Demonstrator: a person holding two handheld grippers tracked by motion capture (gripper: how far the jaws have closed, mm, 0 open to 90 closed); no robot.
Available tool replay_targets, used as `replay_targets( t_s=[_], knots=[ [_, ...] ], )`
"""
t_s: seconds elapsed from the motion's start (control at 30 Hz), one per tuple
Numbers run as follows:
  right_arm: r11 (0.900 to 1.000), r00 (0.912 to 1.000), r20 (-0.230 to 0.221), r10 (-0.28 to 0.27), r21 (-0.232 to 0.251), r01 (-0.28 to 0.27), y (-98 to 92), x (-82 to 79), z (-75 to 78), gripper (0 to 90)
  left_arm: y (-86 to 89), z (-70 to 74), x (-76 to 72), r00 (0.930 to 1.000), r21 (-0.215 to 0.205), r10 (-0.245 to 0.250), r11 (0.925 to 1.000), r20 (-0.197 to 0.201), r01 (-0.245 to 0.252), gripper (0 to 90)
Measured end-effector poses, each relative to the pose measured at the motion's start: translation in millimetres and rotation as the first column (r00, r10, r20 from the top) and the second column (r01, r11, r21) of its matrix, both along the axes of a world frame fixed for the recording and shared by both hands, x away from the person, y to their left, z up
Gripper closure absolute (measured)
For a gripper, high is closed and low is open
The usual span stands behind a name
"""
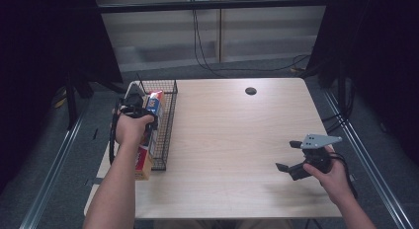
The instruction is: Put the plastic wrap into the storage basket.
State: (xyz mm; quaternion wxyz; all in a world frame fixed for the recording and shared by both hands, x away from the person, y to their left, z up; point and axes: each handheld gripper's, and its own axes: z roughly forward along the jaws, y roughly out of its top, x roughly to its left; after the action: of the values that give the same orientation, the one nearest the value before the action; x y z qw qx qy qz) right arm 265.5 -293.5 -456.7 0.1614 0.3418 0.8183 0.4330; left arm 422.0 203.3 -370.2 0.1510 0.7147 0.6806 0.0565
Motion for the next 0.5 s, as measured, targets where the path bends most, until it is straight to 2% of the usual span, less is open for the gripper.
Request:
replay_targets(
  t_s=[0.2, 0.3, 0.37, 0.5],
  knots=[
    [1.000, 1.0000, -0.003, 0.001, -0.003, -0.001, 0.3, 0.9, -0.4, 1.8, 1.2, -4.9, 0.8, 1.0000, -0.003, 0.005, 1.0000, -0.002, -0.005, 42.7],
    [1.000, 1.0000, -0.005, 0.004, -0.003, -0.004, 0.6, 1.2, -0.6, 1.8, 2.9, -5.8, 1.6, 1.0000, 0.016, -0.007, 0.9998, -0.007, 0.007, 42.7],
    [1.000, 1.0000, -0.004, 0.007, -0.005, -0.007, 0.9, 1.4, -0.9, 1.8, 2.4, -6.6, 1.9, 1.0000, -0.004, 0.006, 1.0000, -0.007, -0.006, 42.7],
    [1.000, 1.0000, -0.004, 0.007, -0.006, -0.007, 0.7, 1.0, -0.6, 1.8, 3.2, -7.6, 1.9, 0.9999, -0.002, 0.012, 0.9999, -0.006, -0.012, 42.6]
  ],
)
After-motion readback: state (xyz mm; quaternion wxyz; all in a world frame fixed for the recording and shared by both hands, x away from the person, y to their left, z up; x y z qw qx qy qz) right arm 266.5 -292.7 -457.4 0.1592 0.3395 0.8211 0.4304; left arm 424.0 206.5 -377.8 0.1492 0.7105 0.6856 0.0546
